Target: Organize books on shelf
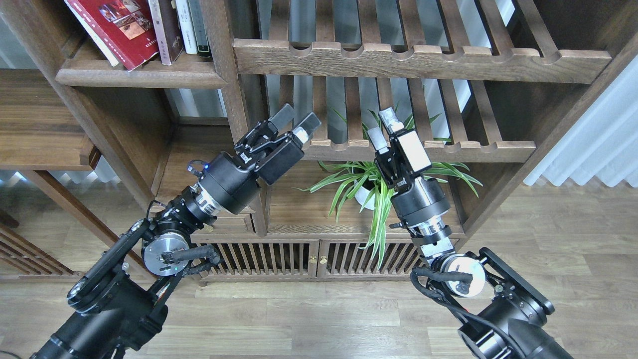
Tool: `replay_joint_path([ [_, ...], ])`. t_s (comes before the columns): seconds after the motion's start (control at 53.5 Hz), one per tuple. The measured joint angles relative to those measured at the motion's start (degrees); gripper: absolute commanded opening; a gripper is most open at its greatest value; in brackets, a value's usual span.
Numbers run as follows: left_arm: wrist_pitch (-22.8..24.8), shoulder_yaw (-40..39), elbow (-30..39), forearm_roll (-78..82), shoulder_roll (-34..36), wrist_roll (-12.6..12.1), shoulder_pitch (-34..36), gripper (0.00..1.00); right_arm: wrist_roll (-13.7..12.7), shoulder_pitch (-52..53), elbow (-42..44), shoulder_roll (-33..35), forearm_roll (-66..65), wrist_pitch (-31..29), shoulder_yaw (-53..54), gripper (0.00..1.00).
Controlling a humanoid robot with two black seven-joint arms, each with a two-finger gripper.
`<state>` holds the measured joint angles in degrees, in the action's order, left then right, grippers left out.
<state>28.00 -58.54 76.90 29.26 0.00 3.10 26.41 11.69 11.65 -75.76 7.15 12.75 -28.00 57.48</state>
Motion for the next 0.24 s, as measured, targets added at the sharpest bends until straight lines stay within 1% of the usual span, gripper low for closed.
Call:
replay_joint_path([
  [0.112,0.0,-0.09,-0.06,-0.05,0.0,-0.02,0.11,0.99,0.04,-0.31,0.0,-0.34,0.0,0.0,0.02,0.83],
  [0.168,0.0,-0.14,-0.08,-0.06,0.0,-0.02,0.13,0.99,0.05,-0.49,0.0,-0.67,-0.02,0.0,0.01,0.78],
  [0.243,0.0,-0.16,-0.14,-0.06,0.0,-0.02,0.13,0.99,0.05,-0.63,0.03,-1.19,-0.03,0.0,0.02,0.75],
])
